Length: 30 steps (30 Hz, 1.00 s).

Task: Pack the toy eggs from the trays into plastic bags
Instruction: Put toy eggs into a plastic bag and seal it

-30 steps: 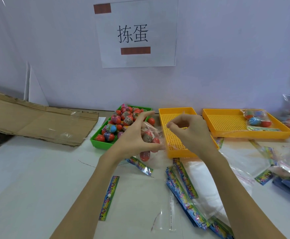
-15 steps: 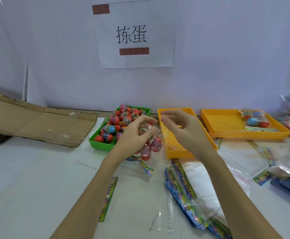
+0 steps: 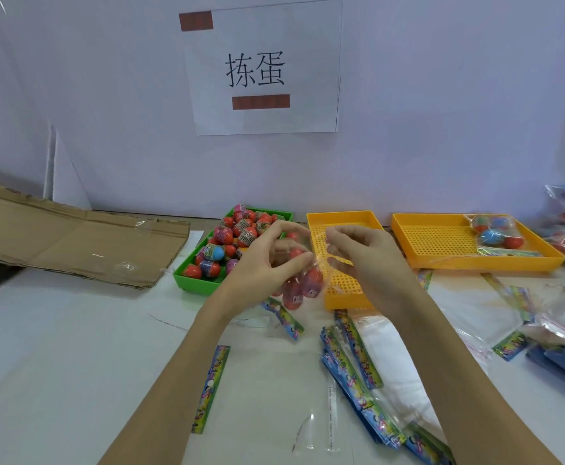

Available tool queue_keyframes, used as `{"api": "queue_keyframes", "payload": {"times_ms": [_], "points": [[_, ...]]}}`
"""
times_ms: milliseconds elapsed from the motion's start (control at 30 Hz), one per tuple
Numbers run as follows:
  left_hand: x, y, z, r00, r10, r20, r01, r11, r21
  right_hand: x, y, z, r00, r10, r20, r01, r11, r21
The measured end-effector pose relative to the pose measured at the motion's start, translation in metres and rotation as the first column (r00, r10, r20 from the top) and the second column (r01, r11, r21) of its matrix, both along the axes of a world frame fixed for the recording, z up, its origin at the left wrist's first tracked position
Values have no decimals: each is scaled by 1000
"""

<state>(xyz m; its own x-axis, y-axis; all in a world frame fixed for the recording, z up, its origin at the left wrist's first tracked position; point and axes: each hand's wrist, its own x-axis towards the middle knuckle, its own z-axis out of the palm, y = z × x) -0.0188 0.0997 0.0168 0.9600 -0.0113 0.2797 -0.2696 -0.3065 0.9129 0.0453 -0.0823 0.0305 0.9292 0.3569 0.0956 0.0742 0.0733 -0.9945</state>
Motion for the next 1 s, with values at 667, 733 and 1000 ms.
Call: {"api": "queue_keyframes", "payload": {"times_ms": [667, 733, 1000], "points": [[12, 0, -2, 944, 245, -220, -322, 826, -462, 5, 5, -14, 993, -86, 75, 90, 995, -49], [11, 9, 0, 957, 141, -255, -248, 852, -461, 7, 2, -14, 995, -94, 38, 96, 994, -43], [11, 15, -4, 952, 156, -262, -266, 844, -465, 8, 0, -12, 997, -62, 35, 65, 994, -91]]}}
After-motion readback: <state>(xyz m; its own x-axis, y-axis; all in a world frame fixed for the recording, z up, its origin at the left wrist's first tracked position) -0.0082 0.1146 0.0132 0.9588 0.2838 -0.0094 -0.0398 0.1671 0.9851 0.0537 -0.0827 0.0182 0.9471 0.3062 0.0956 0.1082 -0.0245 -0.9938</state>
